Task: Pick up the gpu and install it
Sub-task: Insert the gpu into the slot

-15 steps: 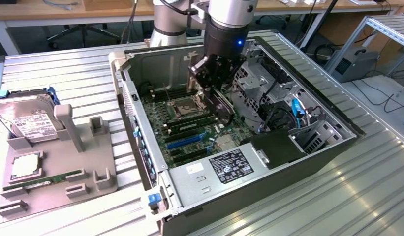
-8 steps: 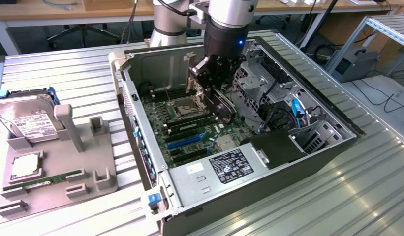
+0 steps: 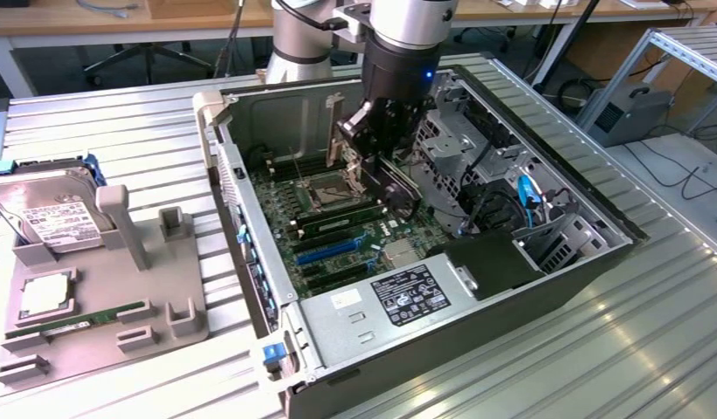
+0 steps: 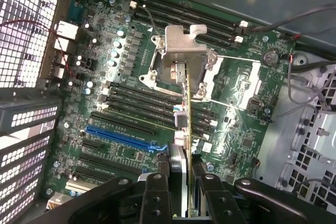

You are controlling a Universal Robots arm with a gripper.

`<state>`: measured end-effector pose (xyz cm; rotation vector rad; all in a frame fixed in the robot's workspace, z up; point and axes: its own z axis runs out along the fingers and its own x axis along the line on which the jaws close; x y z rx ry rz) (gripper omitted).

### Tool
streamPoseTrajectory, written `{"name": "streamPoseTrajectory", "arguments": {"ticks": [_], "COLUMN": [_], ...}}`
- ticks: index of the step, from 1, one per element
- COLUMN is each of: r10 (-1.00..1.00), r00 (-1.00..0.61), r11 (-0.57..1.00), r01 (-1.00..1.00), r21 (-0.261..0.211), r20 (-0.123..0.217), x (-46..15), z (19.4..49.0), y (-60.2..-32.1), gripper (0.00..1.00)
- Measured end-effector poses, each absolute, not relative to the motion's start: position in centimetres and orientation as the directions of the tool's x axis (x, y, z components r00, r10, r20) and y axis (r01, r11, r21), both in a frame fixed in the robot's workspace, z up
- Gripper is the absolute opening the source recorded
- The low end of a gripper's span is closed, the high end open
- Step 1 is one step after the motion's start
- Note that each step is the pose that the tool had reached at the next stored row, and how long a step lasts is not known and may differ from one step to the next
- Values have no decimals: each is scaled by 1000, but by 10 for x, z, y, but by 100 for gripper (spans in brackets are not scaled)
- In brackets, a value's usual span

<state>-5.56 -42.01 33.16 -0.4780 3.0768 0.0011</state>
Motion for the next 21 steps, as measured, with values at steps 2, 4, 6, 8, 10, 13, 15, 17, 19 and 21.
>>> {"name": "streamPoseTrajectory", "arguments": {"ticks": [2, 4, 6, 8, 10, 13, 15, 17, 19, 21], "r10": [-319, -339, -353, -366, -380, -401, -415, -443, -468, -493], "r00": [-947, -940, -935, -930, -925, -916, -909, -896, -884, -870], "r11": [948, 941, 936, 931, 925, 916, 910, 896, 884, 870], "r01": [-319, -339, -353, -366, -380, -401, -415, -443, -468, -493], "r21": [-4, -4, -4, -4, -4, -4, -4, -4, -4, -4], "r20": [-28, -28, -28, -28, -28, -28, -28, -28, -28, -28], "x": [-56, -56, -56, -56, -56, -56, -56, -56, -56, -56], "z": [332, 332, 332, 332, 332, 332, 332, 332, 332, 332], "y": [-420, -420, -420, -420, -420, -420, -420, -420, -420, -420], "gripper": [27, 27, 27, 27, 27, 27, 27, 27, 27, 27]}}
